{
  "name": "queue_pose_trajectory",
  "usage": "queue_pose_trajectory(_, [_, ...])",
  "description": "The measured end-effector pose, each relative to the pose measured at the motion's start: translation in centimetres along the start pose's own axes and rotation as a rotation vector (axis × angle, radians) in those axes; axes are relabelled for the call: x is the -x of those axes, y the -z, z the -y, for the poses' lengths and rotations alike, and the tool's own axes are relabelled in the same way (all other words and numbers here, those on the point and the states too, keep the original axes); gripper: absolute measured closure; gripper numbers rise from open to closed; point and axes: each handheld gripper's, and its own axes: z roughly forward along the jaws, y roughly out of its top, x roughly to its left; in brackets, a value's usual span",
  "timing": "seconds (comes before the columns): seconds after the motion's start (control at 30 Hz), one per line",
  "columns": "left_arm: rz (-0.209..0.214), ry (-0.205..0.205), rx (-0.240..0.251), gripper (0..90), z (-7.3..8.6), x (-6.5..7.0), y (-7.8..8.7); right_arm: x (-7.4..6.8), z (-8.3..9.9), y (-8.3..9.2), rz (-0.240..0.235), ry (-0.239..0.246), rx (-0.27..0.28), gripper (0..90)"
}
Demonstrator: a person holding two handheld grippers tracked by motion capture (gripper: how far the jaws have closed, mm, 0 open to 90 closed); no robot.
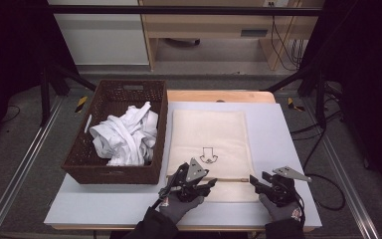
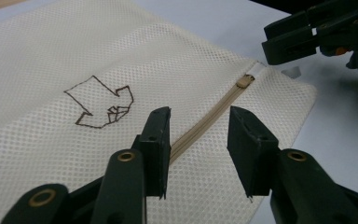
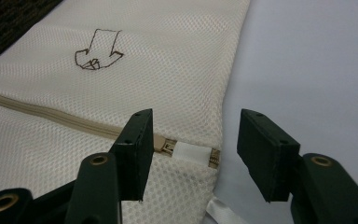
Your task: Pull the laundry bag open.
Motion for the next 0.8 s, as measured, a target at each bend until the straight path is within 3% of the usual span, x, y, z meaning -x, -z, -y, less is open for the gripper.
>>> queue_pose_trajectory(0.27, [0.011, -0.018, -0.029, 81.5, -0.1, 0.8, -2.0, 0.2, 0.3, 0.1, 0.002, -0.024, -0.026, 51.8])
queue_pose_trajectory(0.4, [0.022, -0.028, -0.044, 86.8, -0.2, 1.3, -3.0, 0.3, 0.4, -0.1, -0.001, -0.025, -0.038, 54.2])
queue_pose_trajectory(0.6, [0.035, -0.039, -0.072, 88.9, -0.2, 2.2, -4.4, 0.4, 0.7, -0.6, 0.005, -0.023, -0.084, 59.2])
queue_pose_trajectory(0.8, [0.050, -0.024, -0.089, 88.9, -0.1, 2.7, -5.7, 0.5, 1.1, -0.8, 0.001, -0.040, -0.117, 63.4])
